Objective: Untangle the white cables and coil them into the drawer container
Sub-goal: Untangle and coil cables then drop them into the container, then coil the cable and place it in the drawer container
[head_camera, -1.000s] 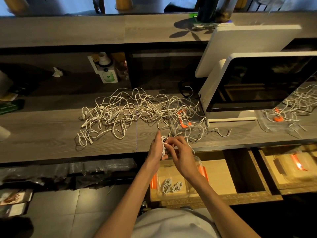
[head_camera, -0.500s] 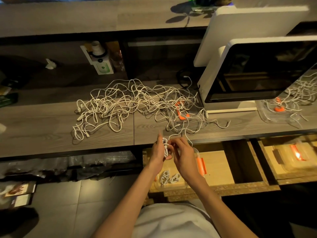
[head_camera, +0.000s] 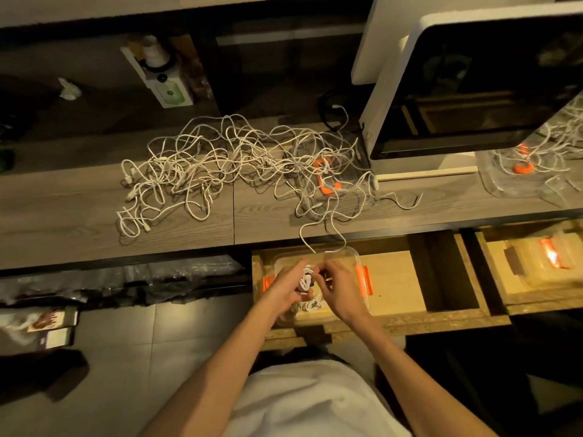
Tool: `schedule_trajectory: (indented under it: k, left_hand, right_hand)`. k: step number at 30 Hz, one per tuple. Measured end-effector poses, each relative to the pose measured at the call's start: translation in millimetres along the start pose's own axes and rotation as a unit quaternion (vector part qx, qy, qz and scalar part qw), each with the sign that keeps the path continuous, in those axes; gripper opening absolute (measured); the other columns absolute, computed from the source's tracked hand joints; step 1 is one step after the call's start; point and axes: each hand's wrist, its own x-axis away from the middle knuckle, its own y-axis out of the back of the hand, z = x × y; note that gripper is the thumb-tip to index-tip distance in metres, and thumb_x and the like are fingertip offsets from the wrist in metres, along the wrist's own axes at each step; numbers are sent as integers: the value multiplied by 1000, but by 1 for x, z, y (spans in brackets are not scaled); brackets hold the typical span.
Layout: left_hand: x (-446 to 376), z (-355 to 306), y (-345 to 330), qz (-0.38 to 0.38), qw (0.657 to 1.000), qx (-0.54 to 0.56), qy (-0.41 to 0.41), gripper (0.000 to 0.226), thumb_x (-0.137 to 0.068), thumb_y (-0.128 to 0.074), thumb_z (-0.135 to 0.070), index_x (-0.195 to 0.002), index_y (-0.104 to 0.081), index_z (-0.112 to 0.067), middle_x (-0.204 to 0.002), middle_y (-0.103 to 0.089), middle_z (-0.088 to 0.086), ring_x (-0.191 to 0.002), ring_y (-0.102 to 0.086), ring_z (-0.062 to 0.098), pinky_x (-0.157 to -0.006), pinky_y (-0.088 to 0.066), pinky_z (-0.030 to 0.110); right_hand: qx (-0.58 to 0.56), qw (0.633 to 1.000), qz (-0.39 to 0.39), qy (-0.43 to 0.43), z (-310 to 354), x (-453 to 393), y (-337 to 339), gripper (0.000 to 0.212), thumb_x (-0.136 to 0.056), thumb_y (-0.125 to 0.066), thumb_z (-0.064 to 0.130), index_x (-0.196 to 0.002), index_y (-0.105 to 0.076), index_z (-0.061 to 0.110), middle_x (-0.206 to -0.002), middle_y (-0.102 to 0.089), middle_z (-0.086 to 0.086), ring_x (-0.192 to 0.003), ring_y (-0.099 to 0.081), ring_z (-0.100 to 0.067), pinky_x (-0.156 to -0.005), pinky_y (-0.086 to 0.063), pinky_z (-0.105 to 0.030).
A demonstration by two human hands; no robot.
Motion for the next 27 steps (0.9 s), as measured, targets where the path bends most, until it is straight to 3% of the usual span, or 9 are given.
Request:
schedule_trajectory:
  k: [3, 5, 7, 11, 14, 17, 19, 23, 27]
  left_hand:
    - [-17, 21, 0, -43, 997, -60, -7, 33, -104, -54, -31, -123, -55, -3, -109, -68, 15, -67, -69, 21, -66, -62, 35]
    - [-25, 33, 0, -61, 993, -98, 1, 33, -105, -54, -24, -126, -54, 0, -120, -65, 18, -80, -73, 23, -73, -64, 35]
    - [-27, 41, -2, -74, 988, -136, 6, 26, -106, -51, -17, -123, -57, 1, -121, -64, 19, -91, -71, 24, -78, -63, 33]
    - [-35, 53, -3, -104, 974, -201, 7, 26, -105, -51, -12, -128, -57, -2, -120, -61, 13, -105, -66, 26, -91, -59, 36]
    - [-36, 55, -1, -108, 963, -247, 3, 26, -105, -51, -13, -128, -60, -7, -126, -58, 7, -114, -60, 24, -89, -57, 31]
    - [-36, 53, 7, -107, 950, -292, -13, 21, -104, -51, -15, -119, -65, -11, -119, -62, 5, -111, -61, 23, -92, -56, 35]
    - [-36, 47, 12, -101, 948, -300, -22, 21, -104, -51, -13, -118, -66, -10, -116, -64, 6, -109, -63, 22, -93, -56, 35]
    - [-27, 29, 18, -108, 950, -286, -66, 19, -105, -47, -10, -112, -65, -7, -97, -70, 5, -79, -64, 12, -63, -52, 15]
    - [-22, 7, 19, -132, 941, -289, -117, 24, -107, -44, -16, -101, -66, -8, -85, -71, 5, -71, -63, 11, -60, -50, 16]
  right_hand:
    - [25, 997, 24, -63, -26, 0, -9, 6, -97, -69, 20, -101, -71, 16, -93, -73, 5, -81, -68, -6, -81, -60, -32]
    - [49, 992, 42, -113, -36, 1, -17, 9, -97, -69, 20, -104, -72, 14, -96, -75, 0, -83, -67, -9, -83, -57, -31]
    - [70, 983, 67, -154, -42, 0, -24, 13, -98, -68, 19, -105, -74, 10, -100, -75, -4, -85, -65, -12, -80, -51, -25]
    - [76, 973, 96, -194, -53, -2, -31, 16, -97, -67, 20, -103, -77, 8, -101, -77, -8, -92, -72, -22, -83, -56, -33]
    - [94, 968, 130, -192, -62, -3, -27, 16, -98, -67, 21, -104, -78, 11, -103, -77, -6, -92, -71, -20, -84, -57, -31]
    - [74, 972, 119, -187, -65, -11, -10, 14, -98, -66, 16, -106, -76, 11, -105, -77, -7, -94, -69, -17, -88, -55, -28]
    - [48, 983, 69, -165, -57, -23, 10, 12, -99, -67, 19, -106, -76, 13, -101, -77, -3, -89, -68, -11, -87, -55, -28]
    - [-41, 992, -70, -92, -25, -62, 55, 11, -96, -71, 25, -98, -75, 15, -86, -75, 4, -79, -70, -6, -76, -58, -28]
    - [-83, 989, -89, -83, 6, -111, 87, 31, -91, -78, 29, -116, -69, 13, -102, -74, 2, -94, -70, -10, -84, -58, -29]
